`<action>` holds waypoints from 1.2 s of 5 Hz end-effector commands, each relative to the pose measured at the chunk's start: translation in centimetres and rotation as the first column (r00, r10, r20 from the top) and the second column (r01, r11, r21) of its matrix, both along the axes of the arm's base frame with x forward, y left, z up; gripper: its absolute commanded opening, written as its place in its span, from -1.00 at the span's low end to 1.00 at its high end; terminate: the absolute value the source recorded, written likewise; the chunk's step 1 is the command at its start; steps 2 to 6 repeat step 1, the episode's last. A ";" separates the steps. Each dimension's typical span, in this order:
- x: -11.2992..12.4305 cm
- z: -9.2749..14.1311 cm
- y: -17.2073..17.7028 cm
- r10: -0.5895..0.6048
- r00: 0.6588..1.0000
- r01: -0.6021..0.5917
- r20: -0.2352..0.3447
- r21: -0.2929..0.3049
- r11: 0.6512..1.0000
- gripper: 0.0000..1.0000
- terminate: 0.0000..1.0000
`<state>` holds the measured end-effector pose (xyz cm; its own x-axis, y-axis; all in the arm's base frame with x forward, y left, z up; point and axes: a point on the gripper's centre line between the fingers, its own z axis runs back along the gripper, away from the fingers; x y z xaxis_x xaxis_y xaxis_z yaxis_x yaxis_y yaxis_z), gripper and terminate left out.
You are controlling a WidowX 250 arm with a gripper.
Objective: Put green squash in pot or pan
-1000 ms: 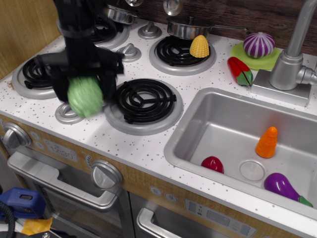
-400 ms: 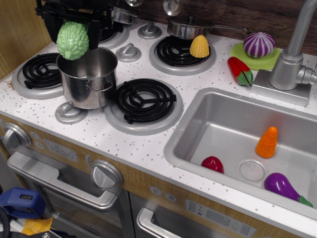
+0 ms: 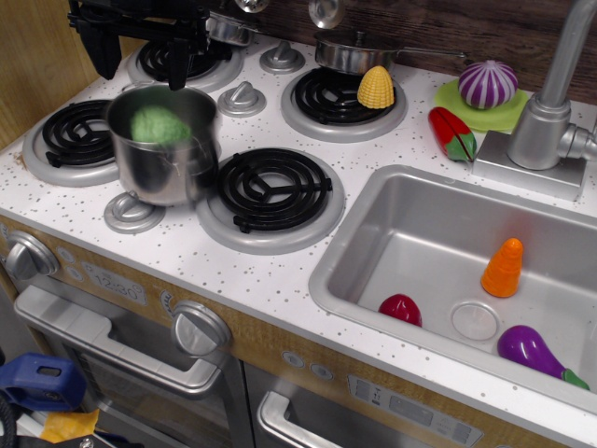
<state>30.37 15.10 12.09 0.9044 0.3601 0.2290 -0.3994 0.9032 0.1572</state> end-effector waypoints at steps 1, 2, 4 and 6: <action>-0.1 1.0 0.4 0.009 0.999 -0.009 0.031 0.012 1.000 1.00 1.00; -0.1 1.0 0.4 0.009 0.999 -0.009 0.031 0.012 1.000 1.00 1.00; -0.1 1.0 0.4 0.009 0.999 -0.009 0.031 0.012 1.000 1.00 1.00; -0.1 1.0 0.4 0.009 0.999 -0.009 0.031 0.012 1.000 1.00 1.00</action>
